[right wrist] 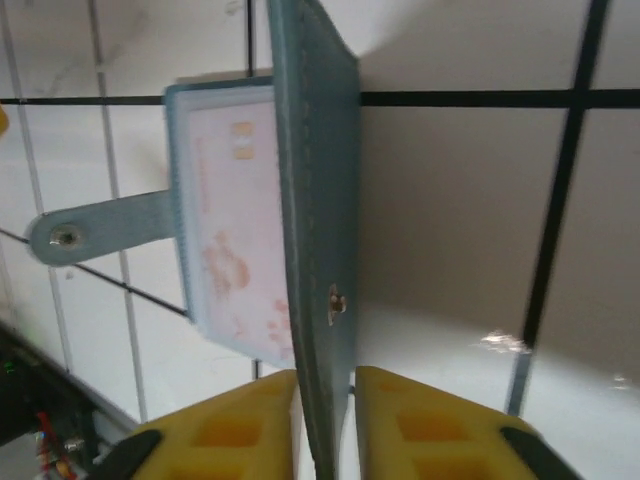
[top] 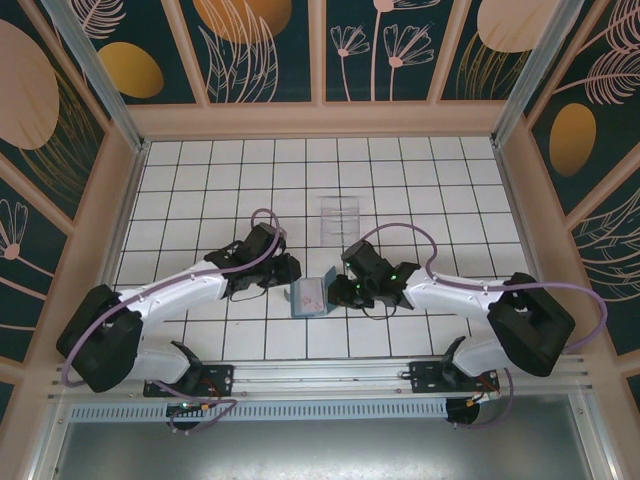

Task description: Take the credit cards out of the card holder

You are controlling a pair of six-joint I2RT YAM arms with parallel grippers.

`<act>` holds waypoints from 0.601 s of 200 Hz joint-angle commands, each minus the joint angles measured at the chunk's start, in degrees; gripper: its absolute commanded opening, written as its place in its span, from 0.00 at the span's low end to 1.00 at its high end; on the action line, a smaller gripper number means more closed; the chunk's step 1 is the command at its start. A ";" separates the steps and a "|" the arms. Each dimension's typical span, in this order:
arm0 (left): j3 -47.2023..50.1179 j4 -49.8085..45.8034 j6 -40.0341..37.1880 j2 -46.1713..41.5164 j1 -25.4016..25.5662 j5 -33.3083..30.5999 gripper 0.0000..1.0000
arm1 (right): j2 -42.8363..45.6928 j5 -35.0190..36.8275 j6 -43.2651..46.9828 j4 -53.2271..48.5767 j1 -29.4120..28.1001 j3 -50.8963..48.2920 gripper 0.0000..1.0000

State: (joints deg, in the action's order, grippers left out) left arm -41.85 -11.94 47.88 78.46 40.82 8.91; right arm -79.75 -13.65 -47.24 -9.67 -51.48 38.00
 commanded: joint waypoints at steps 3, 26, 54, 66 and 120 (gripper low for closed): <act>0.19 2.50 0.48 1.93 0.29 1.64 0.22 | -1.41 7.39 0.23 -7.44 -0.40 2.96 0.31; -0.95 0.49 0.00 2.81 0.35 0.54 0.22 | -1.41 11.34 1.51 -14.64 -0.42 7.55 0.35; -5.12 -4.80 -1.24 2.82 1.29 -2.99 0.22 | -1.38 14.02 3.41 -21.09 -0.39 14.28 0.39; -6.74 -6.18 -1.34 2.55 1.73 -3.85 0.21 | -1.62 14.26 4.10 -22.95 -0.26 16.97 0.40; -6.94 -8.02 0.99 -1.31 1.98 -7.84 0.17 | -2.73 2.93 5.26 -15.12 0.32 21.88 0.34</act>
State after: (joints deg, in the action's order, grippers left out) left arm -48.71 -16.16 47.70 79.96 42.68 5.08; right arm -81.19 -4.10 -43.11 -28.45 -51.46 58.96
